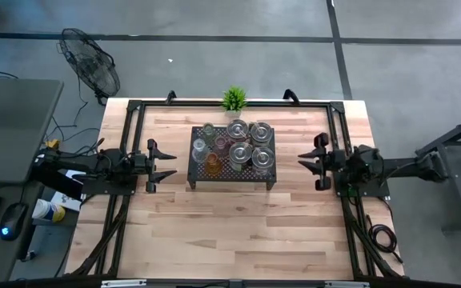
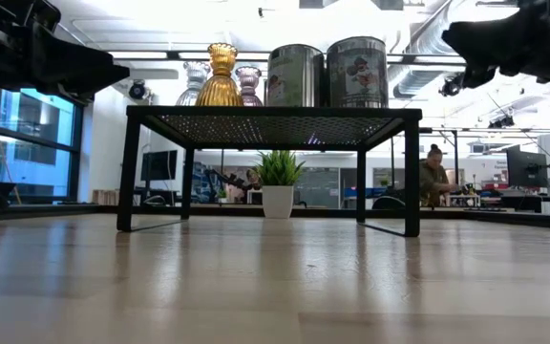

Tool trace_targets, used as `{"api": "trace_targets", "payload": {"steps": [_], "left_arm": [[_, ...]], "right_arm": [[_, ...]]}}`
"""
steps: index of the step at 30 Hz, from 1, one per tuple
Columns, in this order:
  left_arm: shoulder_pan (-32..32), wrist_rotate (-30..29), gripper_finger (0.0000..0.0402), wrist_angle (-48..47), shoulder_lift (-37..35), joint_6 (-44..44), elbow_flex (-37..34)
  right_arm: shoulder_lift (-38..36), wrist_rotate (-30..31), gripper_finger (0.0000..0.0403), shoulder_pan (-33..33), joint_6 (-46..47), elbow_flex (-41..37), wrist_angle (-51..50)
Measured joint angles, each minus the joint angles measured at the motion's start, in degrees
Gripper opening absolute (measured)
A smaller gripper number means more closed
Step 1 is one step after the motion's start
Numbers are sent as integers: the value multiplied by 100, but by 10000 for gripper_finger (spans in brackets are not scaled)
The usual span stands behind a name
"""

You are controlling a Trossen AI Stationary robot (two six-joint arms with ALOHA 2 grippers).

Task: Pick & Place candle stick holders
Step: Return to Home Position

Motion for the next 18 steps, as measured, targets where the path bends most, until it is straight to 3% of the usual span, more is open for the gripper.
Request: {"api": "trace_targets", "payload": {"steps": [5,18], "left_arm": [[0,2,222,0,-2,0,0],[0,4,222,0,-1,0,0]], "right_arm": [[-269,164,74,213,160,0,-1167],[-563,271,74,280,800,8,-2523]]}}
